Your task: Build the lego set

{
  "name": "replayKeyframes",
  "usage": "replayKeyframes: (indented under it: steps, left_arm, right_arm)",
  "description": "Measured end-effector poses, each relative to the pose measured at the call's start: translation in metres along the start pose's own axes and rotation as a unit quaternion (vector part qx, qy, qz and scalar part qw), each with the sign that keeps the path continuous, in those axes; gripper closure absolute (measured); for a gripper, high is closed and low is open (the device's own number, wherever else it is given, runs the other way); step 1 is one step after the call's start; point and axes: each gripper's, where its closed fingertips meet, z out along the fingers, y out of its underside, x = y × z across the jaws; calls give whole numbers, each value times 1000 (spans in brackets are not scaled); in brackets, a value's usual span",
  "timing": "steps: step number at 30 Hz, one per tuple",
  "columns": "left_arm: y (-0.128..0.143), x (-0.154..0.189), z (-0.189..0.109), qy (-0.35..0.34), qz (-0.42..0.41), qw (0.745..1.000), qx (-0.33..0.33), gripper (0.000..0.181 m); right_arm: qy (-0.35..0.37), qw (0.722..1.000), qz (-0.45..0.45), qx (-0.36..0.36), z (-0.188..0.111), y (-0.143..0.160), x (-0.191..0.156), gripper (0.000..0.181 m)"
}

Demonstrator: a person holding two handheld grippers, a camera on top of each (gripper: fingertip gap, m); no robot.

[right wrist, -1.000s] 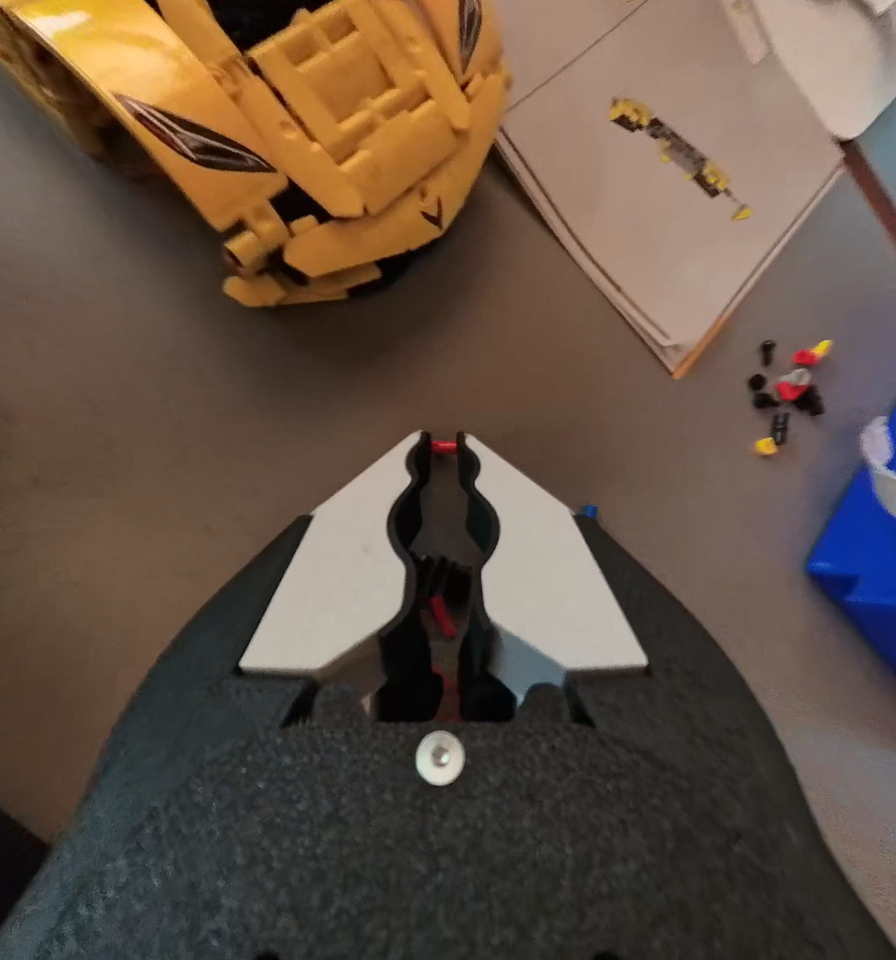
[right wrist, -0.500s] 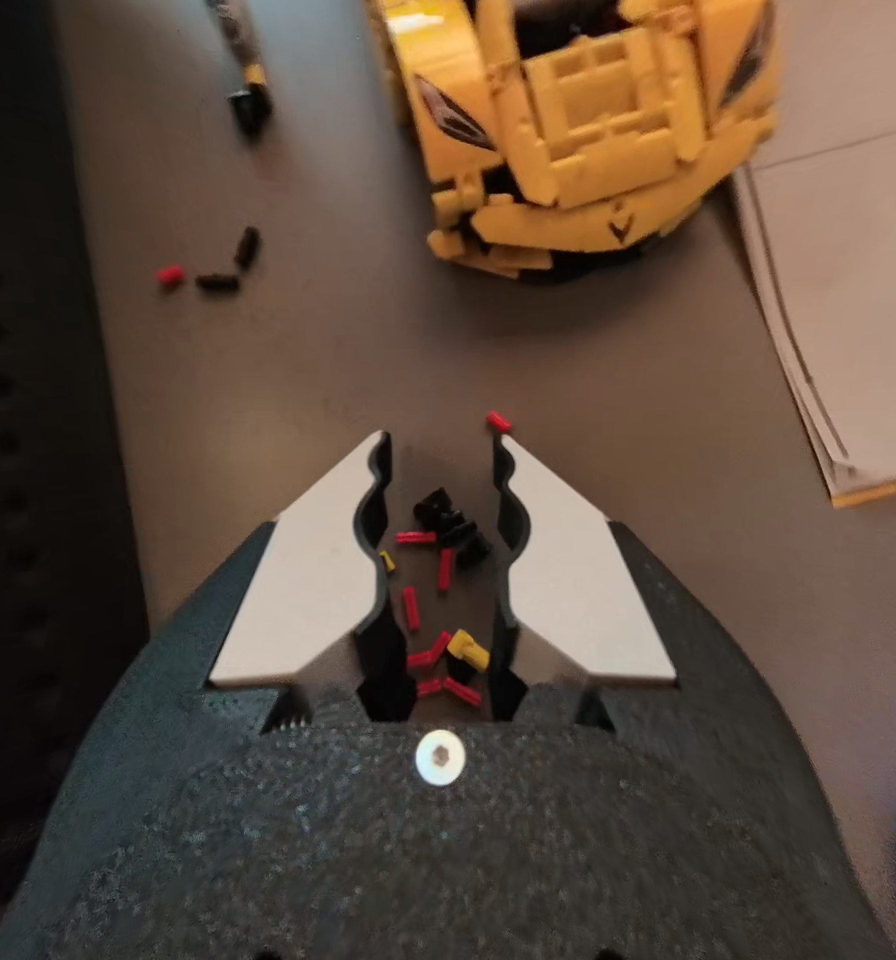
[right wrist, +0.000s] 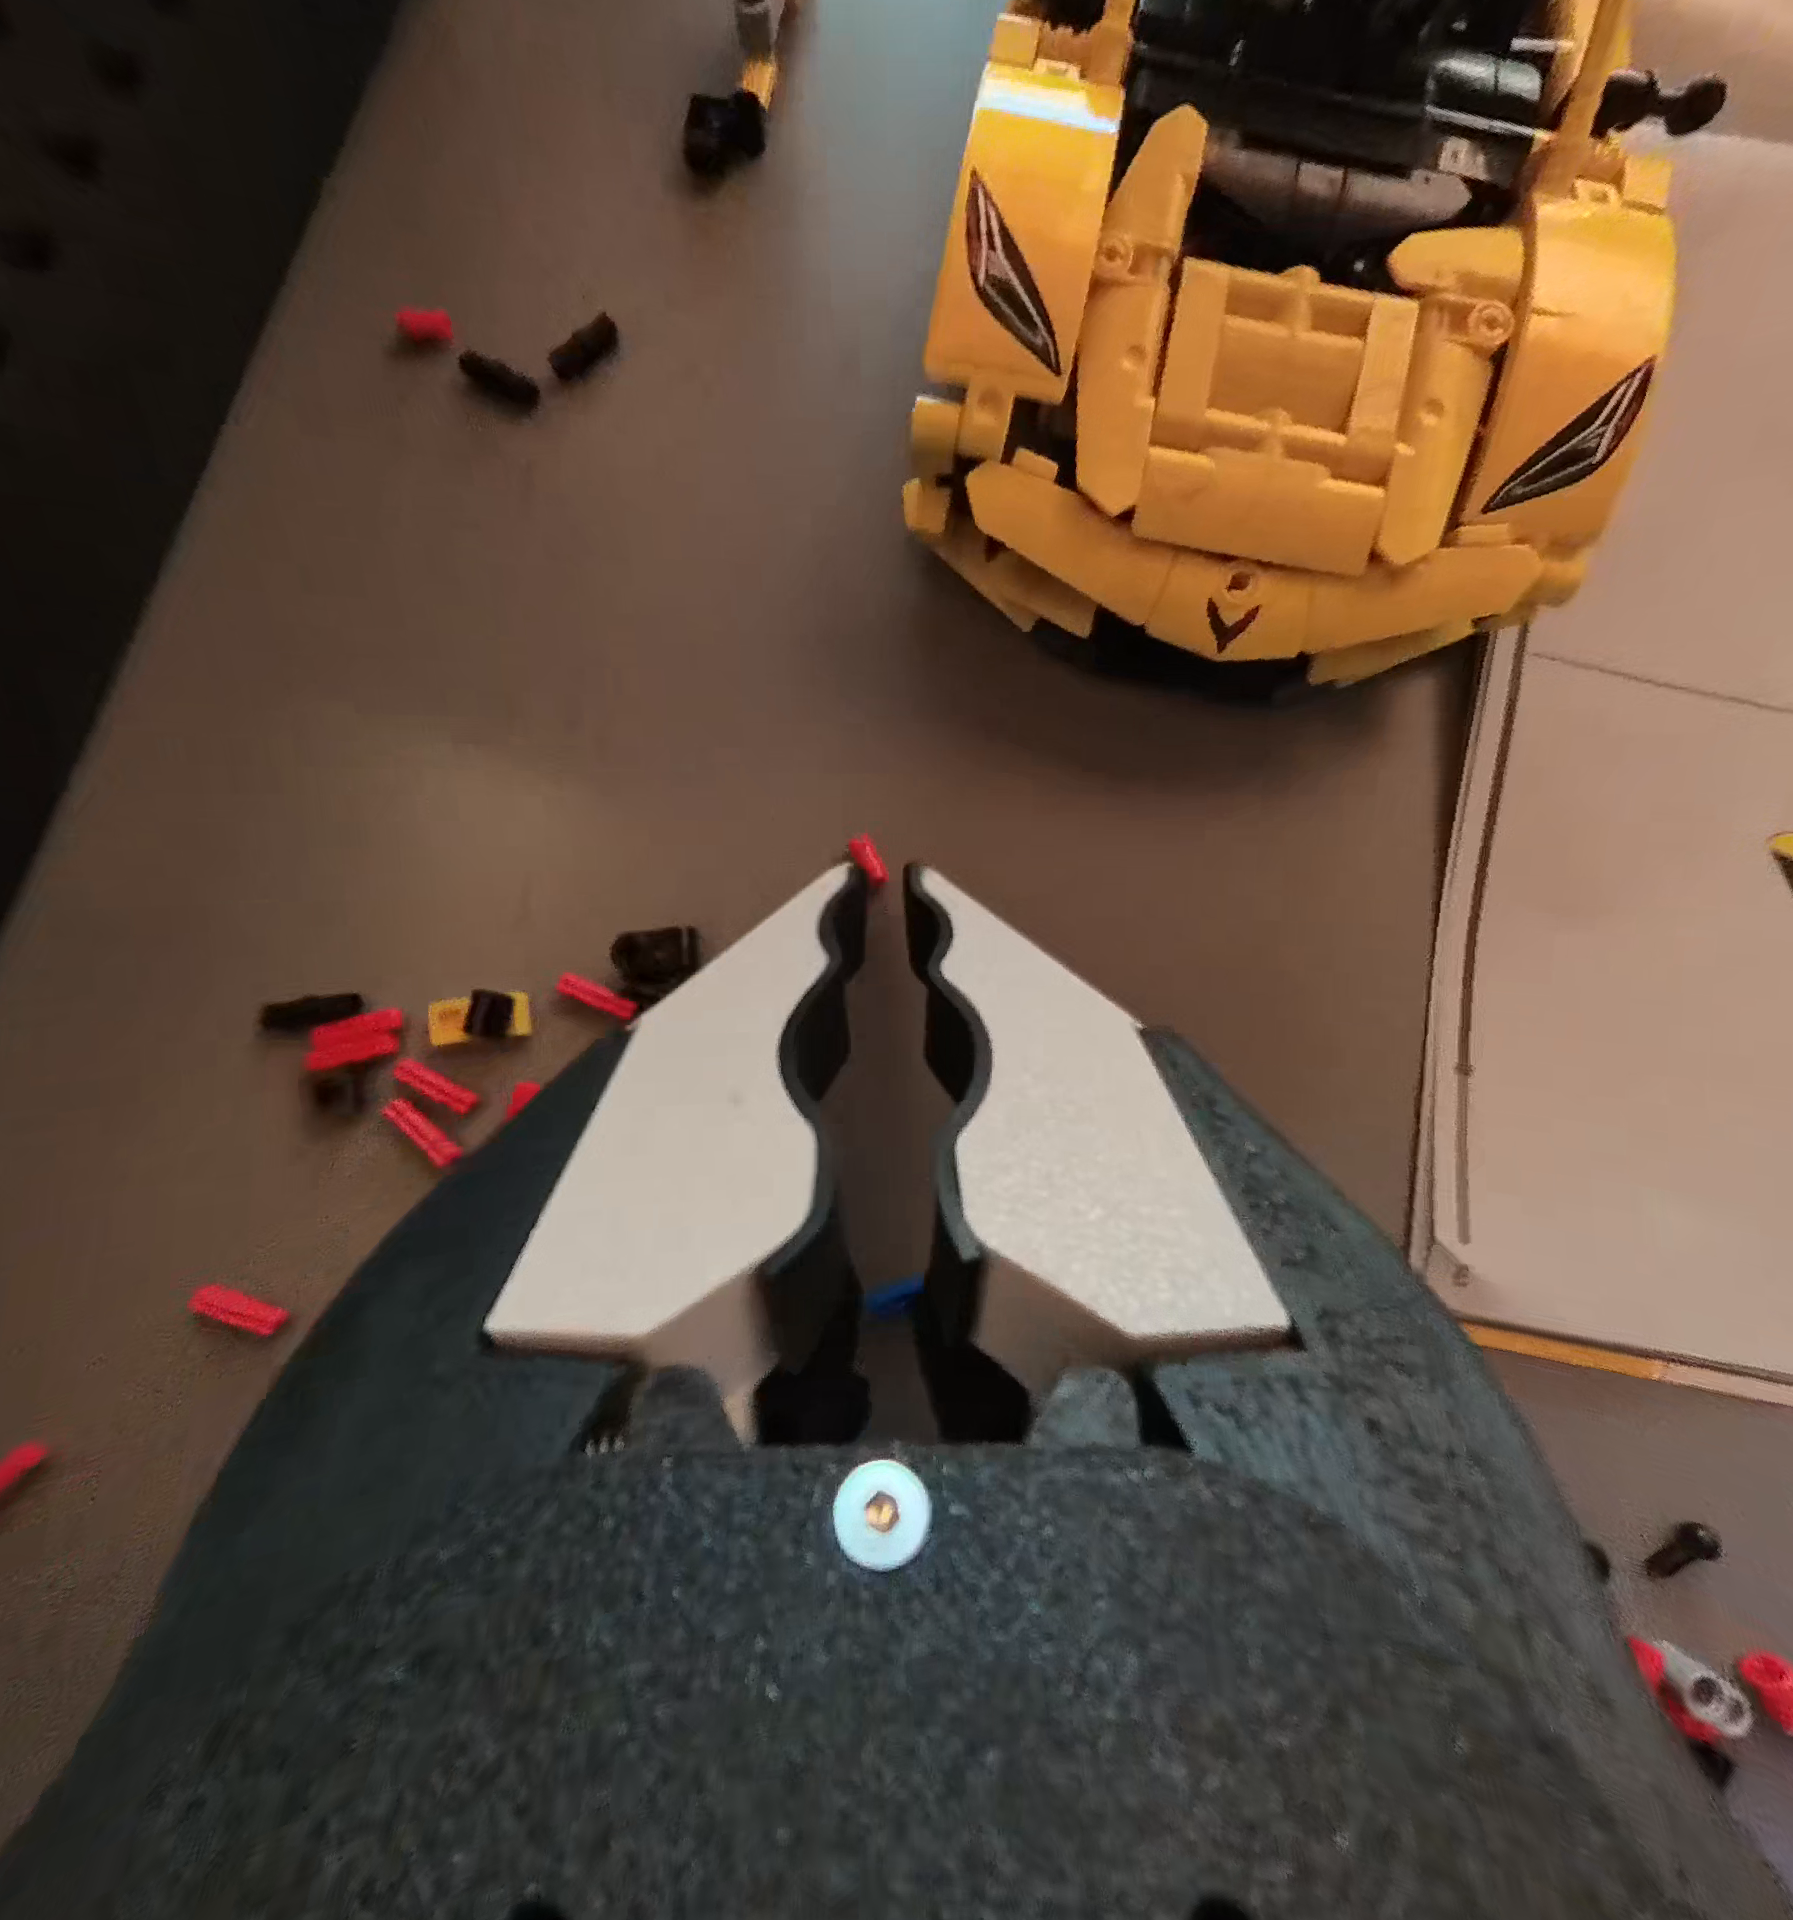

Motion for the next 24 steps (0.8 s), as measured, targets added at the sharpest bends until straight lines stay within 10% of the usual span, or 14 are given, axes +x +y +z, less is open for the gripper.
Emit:
replayKeyframes:
  steps: [24]
  left_arm:
    - [7,0,10,12,8,1000,-18,174]
  right_arm:
    - [-19,998,-53,27,12,-6,-10,176]
